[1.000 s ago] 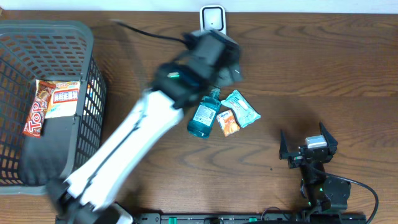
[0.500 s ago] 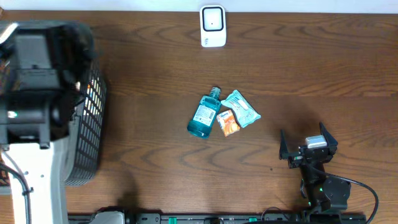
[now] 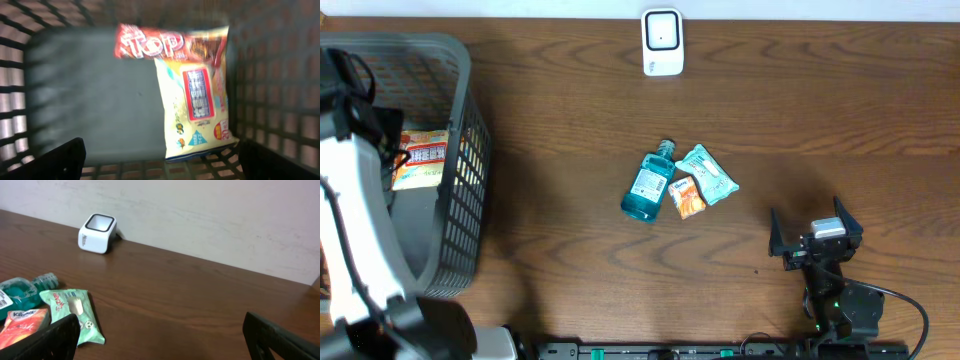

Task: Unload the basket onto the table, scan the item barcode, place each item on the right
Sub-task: 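Reach the left gripper into the basket and grasp the yellow snack bag, then carry the yellow snack bag left of the bottle and release, then move the left gripper back into the basket, then lower the left gripper into the basket and grasp the red snack bar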

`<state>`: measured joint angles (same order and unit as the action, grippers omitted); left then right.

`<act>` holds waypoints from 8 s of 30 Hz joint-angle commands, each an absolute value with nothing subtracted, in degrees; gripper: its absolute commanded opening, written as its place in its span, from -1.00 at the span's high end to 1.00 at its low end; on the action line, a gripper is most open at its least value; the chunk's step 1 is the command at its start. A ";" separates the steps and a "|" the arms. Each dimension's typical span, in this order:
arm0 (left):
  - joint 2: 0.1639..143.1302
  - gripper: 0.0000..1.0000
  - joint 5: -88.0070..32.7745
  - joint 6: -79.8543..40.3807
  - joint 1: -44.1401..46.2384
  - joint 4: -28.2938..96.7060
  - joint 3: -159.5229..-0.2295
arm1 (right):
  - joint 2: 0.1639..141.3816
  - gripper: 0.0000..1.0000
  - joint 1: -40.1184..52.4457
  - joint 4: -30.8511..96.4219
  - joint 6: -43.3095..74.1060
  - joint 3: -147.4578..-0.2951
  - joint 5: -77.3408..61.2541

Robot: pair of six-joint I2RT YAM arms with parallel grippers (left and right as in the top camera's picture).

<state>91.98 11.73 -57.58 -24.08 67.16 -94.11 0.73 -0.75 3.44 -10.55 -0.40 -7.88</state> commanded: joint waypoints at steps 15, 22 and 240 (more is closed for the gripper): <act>117.05 -0.96 1.06 -49.60 -24.25 59.13 -93.43 | 0.64 -0.99 -0.71 3.66 -9.69 -0.32 -7.84; 120.03 -0.96 0.36 -49.32 -24.21 53.45 -90.76 | 0.64 -0.98 -0.71 3.66 -9.69 -0.32 -7.84; 114.78 -0.57 13.93 -4.29 -29.19 21.98 -74.94 | 0.71 -0.99 -0.71 3.66 -9.69 -0.32 -7.84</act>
<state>111.87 14.22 -5.08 -28.88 21.98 -74.72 0.73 -0.75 3.46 -10.52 -0.40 -7.88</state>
